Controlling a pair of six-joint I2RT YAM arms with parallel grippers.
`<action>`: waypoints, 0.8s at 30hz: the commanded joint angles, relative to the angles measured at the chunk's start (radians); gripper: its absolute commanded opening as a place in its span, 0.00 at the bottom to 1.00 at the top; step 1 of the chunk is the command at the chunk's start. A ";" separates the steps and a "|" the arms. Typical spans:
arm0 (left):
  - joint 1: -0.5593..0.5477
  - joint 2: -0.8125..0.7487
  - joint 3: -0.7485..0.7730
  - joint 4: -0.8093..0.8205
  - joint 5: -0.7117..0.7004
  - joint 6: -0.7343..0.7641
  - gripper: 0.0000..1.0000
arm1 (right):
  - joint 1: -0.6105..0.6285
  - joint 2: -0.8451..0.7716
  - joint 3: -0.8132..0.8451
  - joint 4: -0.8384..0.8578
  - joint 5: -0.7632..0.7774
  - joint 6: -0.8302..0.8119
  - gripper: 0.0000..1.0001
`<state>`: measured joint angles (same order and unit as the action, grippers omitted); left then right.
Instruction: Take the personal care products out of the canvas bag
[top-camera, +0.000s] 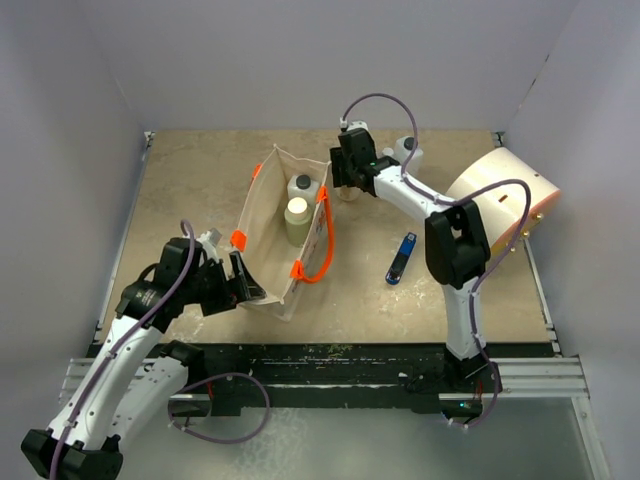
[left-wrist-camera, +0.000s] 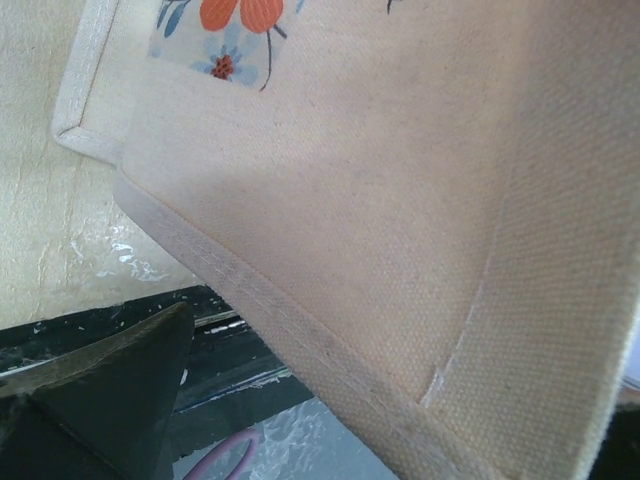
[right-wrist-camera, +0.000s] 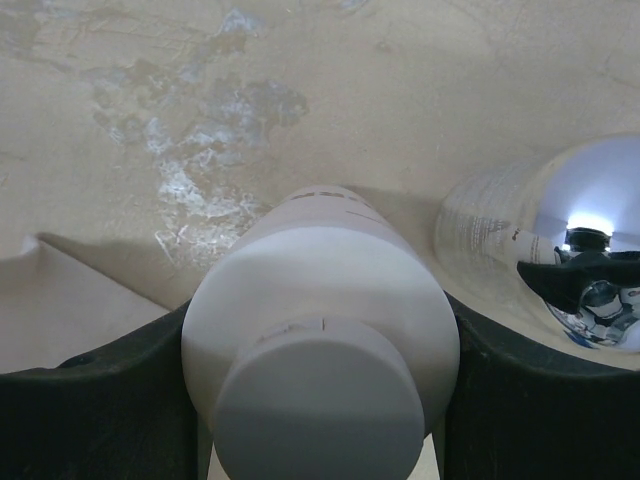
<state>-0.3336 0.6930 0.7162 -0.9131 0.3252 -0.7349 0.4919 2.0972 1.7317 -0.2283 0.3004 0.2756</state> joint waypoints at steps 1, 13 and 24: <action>0.026 -0.006 0.019 0.015 0.035 0.048 0.93 | -0.013 -0.015 0.127 0.037 0.047 -0.016 0.00; 0.091 0.002 0.008 0.040 0.112 0.087 0.93 | -0.019 0.046 0.169 -0.057 0.031 -0.016 0.30; 0.094 0.010 -0.001 0.044 0.146 0.102 0.91 | -0.018 -0.082 0.099 -0.066 0.026 -0.026 0.87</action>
<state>-0.2489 0.7010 0.7162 -0.8982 0.4271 -0.6701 0.4755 2.1571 1.8240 -0.3359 0.2993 0.2653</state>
